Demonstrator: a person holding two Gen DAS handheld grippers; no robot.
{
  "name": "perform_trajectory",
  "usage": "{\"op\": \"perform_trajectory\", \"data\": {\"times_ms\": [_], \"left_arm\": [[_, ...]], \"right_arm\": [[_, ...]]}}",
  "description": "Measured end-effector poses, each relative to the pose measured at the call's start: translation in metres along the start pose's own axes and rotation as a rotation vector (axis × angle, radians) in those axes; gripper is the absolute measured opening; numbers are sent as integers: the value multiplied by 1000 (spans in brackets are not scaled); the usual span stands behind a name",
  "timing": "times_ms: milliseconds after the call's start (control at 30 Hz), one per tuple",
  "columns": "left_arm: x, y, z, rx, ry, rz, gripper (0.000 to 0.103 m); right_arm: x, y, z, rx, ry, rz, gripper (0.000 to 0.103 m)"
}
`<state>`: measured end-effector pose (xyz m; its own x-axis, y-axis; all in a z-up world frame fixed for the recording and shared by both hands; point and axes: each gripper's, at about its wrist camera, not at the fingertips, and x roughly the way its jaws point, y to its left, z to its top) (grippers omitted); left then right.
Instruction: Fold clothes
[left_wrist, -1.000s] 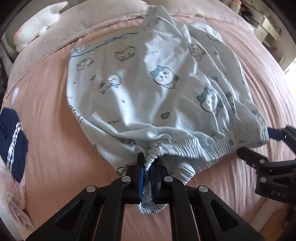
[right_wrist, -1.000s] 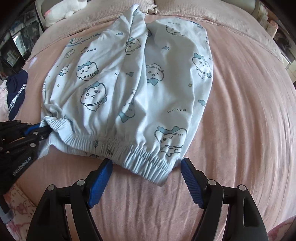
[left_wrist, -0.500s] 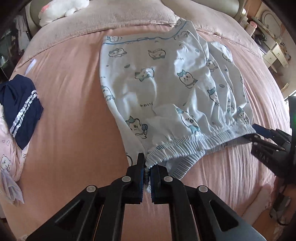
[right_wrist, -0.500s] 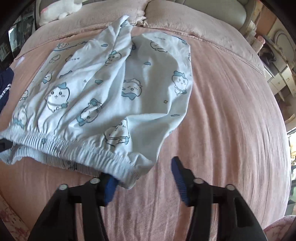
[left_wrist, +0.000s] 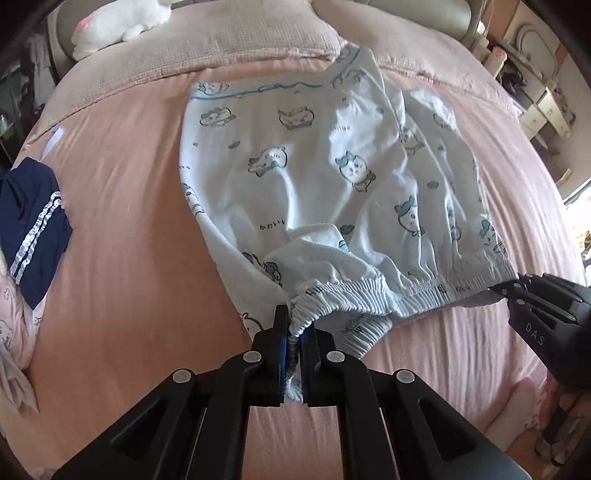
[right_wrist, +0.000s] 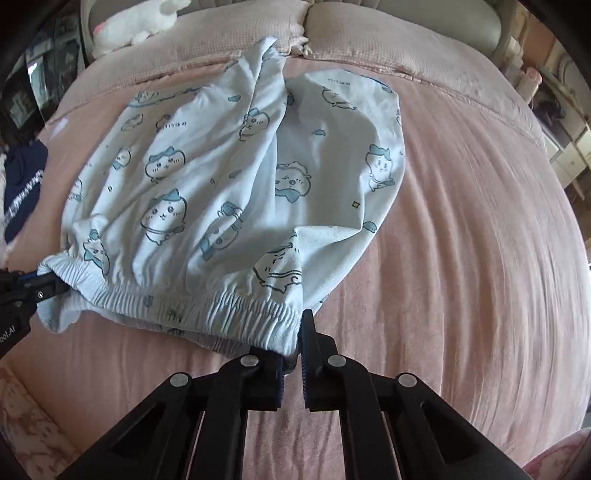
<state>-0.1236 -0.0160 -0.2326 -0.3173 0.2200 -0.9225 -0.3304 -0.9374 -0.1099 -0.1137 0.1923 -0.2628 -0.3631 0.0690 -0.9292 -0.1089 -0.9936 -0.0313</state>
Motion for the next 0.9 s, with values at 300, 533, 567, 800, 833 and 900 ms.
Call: {"op": "perform_trajectory", "data": {"times_ms": [300,533,567,800,833,900], "left_arm": [[-48,-12,25,34,-126,-8,4],[-126,-6,54,-16,-275,-36,4],[-139,-7,57,-22,-302,-47,4],[-181,-14,103,2,-394,-46,4],[-176,-13,111,2,-387,-39,4],[-166,-6,136,-24,-371,-46,4]], "right_arm": [[-79,-14,32,-20,-168,-31,3],[-158,-25,64,-12,-303,-4,3],[-170,-26,66,-14,-327,-14,3],[-244,-35,100,-7,-499,-10,3],[-236,-36,109,-23,-481,-31,3],[-214,-42,133,-34,-422,-24,3]]}}
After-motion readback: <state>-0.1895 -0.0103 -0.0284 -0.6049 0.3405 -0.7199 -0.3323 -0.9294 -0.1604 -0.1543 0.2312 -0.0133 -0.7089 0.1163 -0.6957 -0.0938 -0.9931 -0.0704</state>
